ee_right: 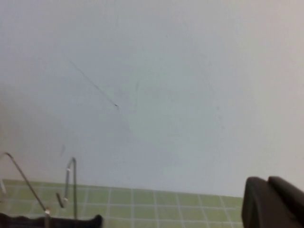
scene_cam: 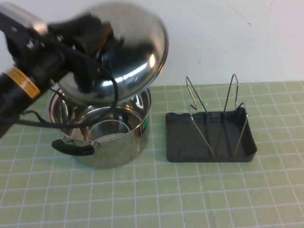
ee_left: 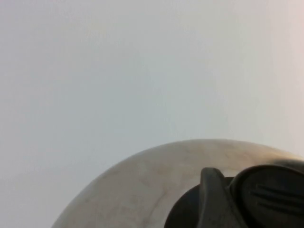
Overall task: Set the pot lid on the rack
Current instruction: Hand over the pot lid
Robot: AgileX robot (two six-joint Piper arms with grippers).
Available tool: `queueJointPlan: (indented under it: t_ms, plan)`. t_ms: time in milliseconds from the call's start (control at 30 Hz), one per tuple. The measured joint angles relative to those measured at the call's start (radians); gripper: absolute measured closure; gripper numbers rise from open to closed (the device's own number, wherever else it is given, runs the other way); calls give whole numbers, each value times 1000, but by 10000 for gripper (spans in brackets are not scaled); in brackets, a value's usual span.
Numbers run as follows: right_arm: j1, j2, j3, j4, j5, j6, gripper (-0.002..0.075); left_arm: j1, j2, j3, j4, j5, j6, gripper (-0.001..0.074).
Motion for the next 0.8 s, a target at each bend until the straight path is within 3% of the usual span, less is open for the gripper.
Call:
queueJointPlan:
  t_ms: [167,300,600,733,800]
  plan:
    - [152,0,-75,168,47,-52,727,-32,-142,0,-34,-79,-66,414]
    - [337,0,-108,353,88,-191,727,-108,-229,0,-47,-85,-111,414]
    - [672,0,-116,810,74,-469,727,-420,-288,0,-137,-48,-40,414]
    - [749,0,-118,953,-39,-535,715,-537,-288,0,-218,14,32,414]
    - [761,0,-118,984,-79,-542,651,-581,-282,0,-266,17,71,414]
